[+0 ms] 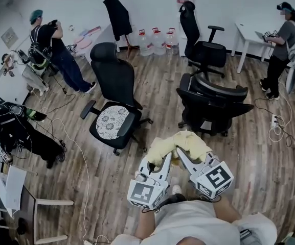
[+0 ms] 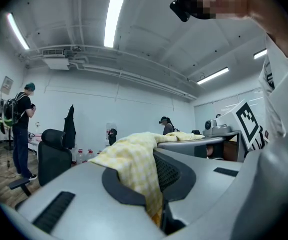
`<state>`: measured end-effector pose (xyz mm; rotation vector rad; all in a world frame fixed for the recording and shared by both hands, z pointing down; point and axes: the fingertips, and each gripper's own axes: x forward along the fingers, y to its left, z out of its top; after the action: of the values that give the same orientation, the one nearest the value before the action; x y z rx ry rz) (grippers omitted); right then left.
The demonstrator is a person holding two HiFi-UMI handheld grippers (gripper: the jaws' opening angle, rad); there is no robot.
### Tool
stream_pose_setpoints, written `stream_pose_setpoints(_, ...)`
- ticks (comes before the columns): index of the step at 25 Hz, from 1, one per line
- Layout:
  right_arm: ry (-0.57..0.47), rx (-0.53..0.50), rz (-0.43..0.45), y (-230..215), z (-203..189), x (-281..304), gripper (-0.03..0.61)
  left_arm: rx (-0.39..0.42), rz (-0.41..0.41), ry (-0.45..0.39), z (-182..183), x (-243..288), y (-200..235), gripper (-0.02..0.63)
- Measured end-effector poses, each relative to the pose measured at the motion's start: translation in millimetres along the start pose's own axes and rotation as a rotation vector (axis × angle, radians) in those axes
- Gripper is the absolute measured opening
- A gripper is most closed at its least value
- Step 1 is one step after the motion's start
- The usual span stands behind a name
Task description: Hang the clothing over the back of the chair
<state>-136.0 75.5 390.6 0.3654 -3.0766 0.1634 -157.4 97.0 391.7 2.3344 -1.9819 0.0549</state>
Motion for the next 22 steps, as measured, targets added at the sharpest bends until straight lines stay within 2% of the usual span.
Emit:
stream_pose_setpoints(13, -0.004, 0.009, -0.046, -58.2, 13.0, 47.3, 0.04, -0.007, -0.05, 0.002, 11.6, 62.2, 43.5, 0.031)
stream_pose_setpoints(22, -0.012, 0.03, 0.005, -110.1, 16.5, 77.3, 0.04, -0.003, -0.009, 0.01, 14.5, 116.2, 68.4, 0.031)
